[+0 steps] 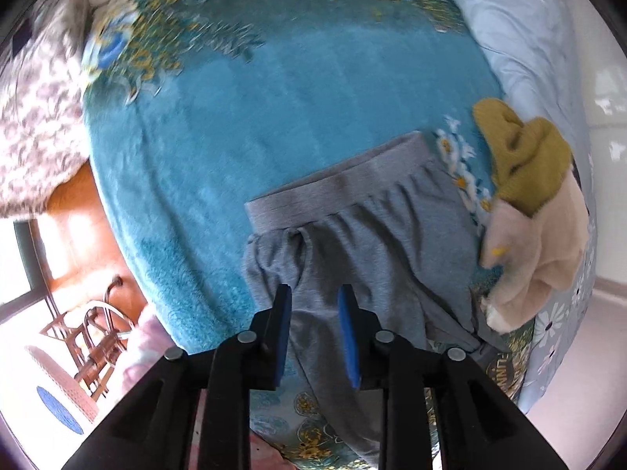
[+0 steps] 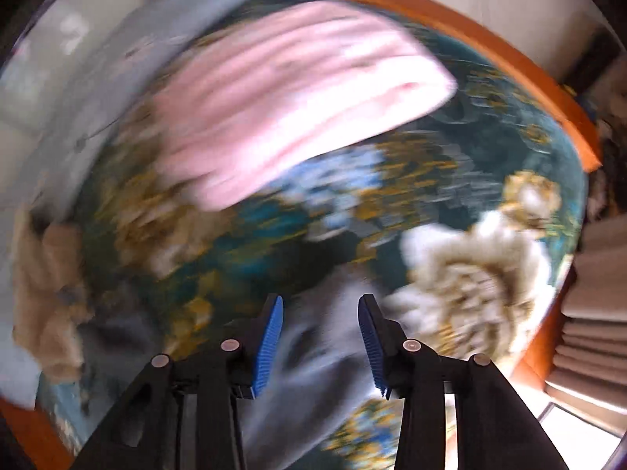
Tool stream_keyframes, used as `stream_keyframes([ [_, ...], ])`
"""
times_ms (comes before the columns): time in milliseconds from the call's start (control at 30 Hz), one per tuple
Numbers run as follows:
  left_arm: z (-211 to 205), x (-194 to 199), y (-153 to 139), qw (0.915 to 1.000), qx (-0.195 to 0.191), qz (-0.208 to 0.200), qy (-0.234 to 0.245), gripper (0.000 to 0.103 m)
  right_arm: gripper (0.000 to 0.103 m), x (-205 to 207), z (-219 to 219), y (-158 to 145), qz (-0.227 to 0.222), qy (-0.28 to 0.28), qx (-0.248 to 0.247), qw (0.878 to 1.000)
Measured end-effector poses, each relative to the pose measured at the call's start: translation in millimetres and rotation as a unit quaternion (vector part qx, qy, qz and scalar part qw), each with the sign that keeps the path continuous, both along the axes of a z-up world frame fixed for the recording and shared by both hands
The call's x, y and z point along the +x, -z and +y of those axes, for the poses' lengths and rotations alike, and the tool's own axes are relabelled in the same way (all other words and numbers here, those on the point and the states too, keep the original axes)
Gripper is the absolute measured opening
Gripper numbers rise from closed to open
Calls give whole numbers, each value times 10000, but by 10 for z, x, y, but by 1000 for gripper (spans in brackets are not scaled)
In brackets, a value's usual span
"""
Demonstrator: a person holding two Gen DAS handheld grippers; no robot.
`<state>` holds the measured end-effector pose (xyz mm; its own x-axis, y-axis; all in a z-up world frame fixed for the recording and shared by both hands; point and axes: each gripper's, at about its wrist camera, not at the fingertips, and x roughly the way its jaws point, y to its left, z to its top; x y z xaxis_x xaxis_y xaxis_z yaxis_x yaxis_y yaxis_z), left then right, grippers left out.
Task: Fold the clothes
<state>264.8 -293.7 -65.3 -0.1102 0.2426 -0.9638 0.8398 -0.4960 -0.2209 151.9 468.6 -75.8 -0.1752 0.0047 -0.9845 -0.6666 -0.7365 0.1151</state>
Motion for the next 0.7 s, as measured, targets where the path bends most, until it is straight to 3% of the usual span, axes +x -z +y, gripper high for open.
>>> stream_keyframes([
  [133,-167,122,181,9997,189,25,-153,31,45,-444,-997,30,34,-1210,-527,9912],
  [200,-258,120,285,9997,235,29,-63,38,45,-641,-1567,28,51,-1796,-830,9802],
  [300,-372,64,454,9993,332,60,151,41,46,-879,-2434,-9,62,-2566,-1123,9600],
  [467,-506,-143,821,9943,551,62,907,45,50,-1215,-3886,-95,-36,-3643,-1298,9222],
  [700,-558,-320,1254,9730,840,271,2134,45,58,-1472,-5666,197,-636,-4559,-1271,8786],
])
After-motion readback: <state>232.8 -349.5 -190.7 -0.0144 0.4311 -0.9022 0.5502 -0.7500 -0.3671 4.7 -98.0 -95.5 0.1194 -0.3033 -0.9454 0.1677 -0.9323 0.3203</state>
